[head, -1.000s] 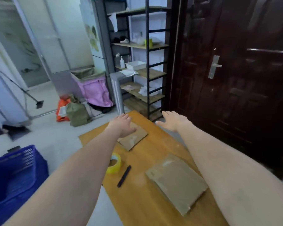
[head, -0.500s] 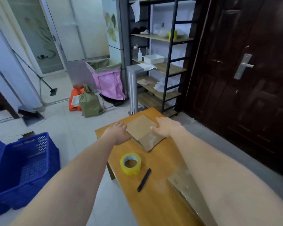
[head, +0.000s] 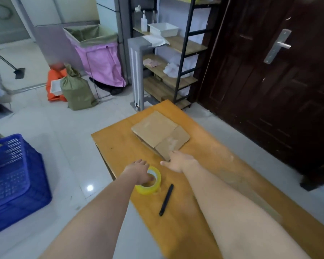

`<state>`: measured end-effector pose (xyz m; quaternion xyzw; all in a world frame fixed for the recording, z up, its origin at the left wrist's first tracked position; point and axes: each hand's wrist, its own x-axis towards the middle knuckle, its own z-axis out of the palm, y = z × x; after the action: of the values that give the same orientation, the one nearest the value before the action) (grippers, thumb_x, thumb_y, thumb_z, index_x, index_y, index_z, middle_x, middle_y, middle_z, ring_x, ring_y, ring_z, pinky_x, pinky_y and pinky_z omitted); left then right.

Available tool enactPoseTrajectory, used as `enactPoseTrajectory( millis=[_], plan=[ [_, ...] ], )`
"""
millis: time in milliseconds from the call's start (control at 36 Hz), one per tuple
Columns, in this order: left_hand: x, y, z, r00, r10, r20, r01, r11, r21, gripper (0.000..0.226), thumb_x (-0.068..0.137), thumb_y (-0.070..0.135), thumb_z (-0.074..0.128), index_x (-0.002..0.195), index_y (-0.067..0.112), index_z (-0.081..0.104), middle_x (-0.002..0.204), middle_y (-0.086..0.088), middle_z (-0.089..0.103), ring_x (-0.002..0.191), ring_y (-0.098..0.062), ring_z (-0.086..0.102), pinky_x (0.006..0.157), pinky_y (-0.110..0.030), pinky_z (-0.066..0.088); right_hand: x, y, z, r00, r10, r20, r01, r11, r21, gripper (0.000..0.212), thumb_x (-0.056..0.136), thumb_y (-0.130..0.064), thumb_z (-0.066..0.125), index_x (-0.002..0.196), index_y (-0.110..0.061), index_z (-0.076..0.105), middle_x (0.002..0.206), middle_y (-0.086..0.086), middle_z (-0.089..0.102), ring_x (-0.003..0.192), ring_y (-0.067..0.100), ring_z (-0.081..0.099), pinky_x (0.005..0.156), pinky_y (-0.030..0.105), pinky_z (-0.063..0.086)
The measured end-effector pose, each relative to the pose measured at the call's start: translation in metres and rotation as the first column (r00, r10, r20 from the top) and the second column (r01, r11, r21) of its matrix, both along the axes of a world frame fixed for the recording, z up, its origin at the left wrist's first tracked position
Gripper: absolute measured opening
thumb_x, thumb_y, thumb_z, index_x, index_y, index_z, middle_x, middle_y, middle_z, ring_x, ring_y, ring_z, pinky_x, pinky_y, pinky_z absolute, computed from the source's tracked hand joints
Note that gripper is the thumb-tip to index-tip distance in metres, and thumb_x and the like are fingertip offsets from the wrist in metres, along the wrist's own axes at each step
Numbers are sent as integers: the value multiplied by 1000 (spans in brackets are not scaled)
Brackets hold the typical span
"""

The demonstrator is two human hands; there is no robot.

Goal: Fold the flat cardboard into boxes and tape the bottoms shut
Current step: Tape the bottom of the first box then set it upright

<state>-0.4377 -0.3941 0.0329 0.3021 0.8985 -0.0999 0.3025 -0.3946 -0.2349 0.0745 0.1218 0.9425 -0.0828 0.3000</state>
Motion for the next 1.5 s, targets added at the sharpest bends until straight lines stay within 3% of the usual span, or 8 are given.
enactPoseTrajectory(
  millis=[222,333,417,639,778,861,1194,1500],
  plan=[
    [18,5,-45,992,-113,65,115,993,-36,63,85,53,58,135,17,47,140,-3,45,132,-24,38,111,-35,27,10,-9,-36,995,23,96,-20,999,-36,76,95,-62,28,153,-15,14,159,6,18,142,28,27,108,45,36],
    [26,5,-53,986,-164,24,166,974,-155,33,91,13,52,125,14,54,107,-6,64,110,-24,58,106,-31,33,17,-8,-40,993,12,114,-6,998,-56,75,95,-62,28,153,-15,15,158,6,19,143,27,25,111,45,33],
    [29,6,-52,987,-160,-11,156,976,-149,38,90,-1,43,124,13,52,112,-8,65,109,-26,59,104,-30,35,22,-3,-38,994,-9,105,16,998,-68,74,96,-60,29,153,-15,14,159,6,17,144,26,22,113,44,30],
    [15,17,-35,984,156,83,-171,959,226,32,90,21,49,120,12,54,109,-9,60,96,-26,59,67,-31,41,29,13,-23,997,-81,17,82,993,-89,67,98,-53,33,149,-11,25,155,10,28,141,27,29,112,41,31],
    [11,34,-12,906,295,302,-408,797,445,9,89,20,53,83,15,50,74,-5,43,63,-19,40,56,-29,26,33,30,-8,980,-192,-60,182,973,-145,56,97,-36,43,145,-9,33,150,11,35,136,28,37,109,36,35],
    [11,48,-2,856,317,407,-507,666,548,40,88,14,54,61,17,25,60,-1,21,52,-16,20,54,-29,13,37,44,-3,953,-288,-97,268,946,-182,56,93,-25,48,144,-7,34,149,12,38,135,29,39,109,35,36],
    [40,121,42,742,155,652,-621,525,582,21,87,5,59,67,13,55,49,5,46,43,-6,47,44,-17,36,84,102,12,685,-678,-267,492,701,-517,73,81,-29,75,140,-4,41,141,15,48,129,25,48,107,34,39],
    [88,173,72,763,-90,640,-448,640,624,6,89,2,55,83,3,54,64,-6,38,53,-14,41,53,-24,32,157,148,27,496,-745,-447,603,665,-440,22,82,-20,72,103,-14,70,104,9,71,96,23,65,87,31,51]
  ],
)
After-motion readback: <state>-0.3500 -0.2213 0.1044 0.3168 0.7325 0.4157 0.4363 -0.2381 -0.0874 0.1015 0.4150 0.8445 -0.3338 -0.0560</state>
